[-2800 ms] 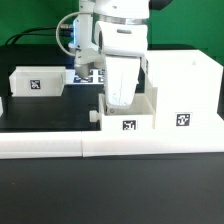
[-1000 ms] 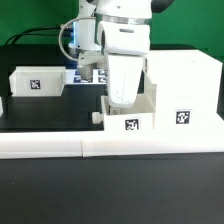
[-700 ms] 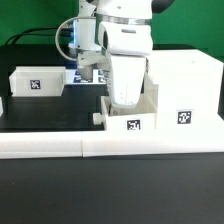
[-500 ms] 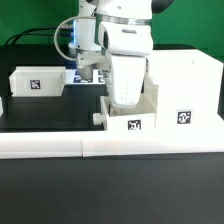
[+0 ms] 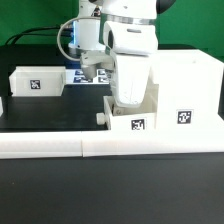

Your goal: Assemble drawer

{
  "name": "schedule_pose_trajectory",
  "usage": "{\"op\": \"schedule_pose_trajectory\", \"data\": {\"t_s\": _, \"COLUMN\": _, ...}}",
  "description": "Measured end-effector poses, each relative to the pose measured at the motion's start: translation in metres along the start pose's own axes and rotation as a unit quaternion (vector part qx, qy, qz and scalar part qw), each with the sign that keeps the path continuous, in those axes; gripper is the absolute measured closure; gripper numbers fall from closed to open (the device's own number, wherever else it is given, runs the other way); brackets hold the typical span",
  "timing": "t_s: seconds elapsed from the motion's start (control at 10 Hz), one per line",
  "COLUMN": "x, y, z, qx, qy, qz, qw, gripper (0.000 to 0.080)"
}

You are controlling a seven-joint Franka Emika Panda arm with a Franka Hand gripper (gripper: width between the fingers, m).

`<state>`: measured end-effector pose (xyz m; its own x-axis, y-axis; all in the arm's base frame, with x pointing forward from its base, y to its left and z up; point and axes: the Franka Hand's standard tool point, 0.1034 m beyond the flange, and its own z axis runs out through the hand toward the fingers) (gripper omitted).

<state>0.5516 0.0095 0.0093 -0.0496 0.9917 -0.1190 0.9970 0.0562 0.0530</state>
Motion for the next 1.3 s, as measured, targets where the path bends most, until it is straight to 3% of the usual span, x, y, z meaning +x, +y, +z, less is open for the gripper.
{"op": "schedule_pose_trajectory", "data": {"t_s": 0.7, "x": -0.001, "y": -0.001, "z": 0.0, "qx": -0.004, "qy": -0.004, "qz": 0.017, "qw": 1.0, "gripper": 0.0757}}
{"op": "schedule_pose_trajectory", "data": {"t_s": 0.8, "x": -0.003, "y": -0.001, "z": 0.0, "qx": 0.004, "qy": -0.006, "qz": 0.02, "qw": 1.0, "gripper": 0.0757}}
{"op": "schedule_pose_trajectory", "data": {"t_s": 0.9, "x": -0.009, "y": 0.0, "z": -0.002, "qx": 0.014, "qy": -0.011, "qz": 0.024, "qw": 1.0, "gripper": 0.0683}}
{"op": "schedule_pose_trajectory", "data": {"t_s": 1.0, "x": -0.01, "y": 0.003, "z": -0.004, "qx": 0.015, "qy": -0.012, "qz": 0.026, "qw": 0.999, "gripper": 0.0683}}
{"op": "schedule_pose_trajectory", "data": {"t_s": 1.1, "x": -0.009, "y": 0.004, "z": -0.005, "qx": 0.014, "qy": -0.013, "qz": 0.026, "qw": 0.999, "gripper": 0.0499}}
{"op": "schedule_pose_trajectory", "data": {"t_s": 1.2, "x": -0.008, "y": 0.005, "z": -0.008, "qx": 0.014, "qy": -0.013, "qz": 0.027, "qw": 0.999, "gripper": 0.0363}}
{"op": "schedule_pose_trajectory", "data": {"t_s": 1.3, "x": -0.008, "y": 0.005, "z": -0.011, "qx": 0.017, "qy": -0.015, "qz": 0.027, "qw": 0.999, "gripper": 0.0363}}
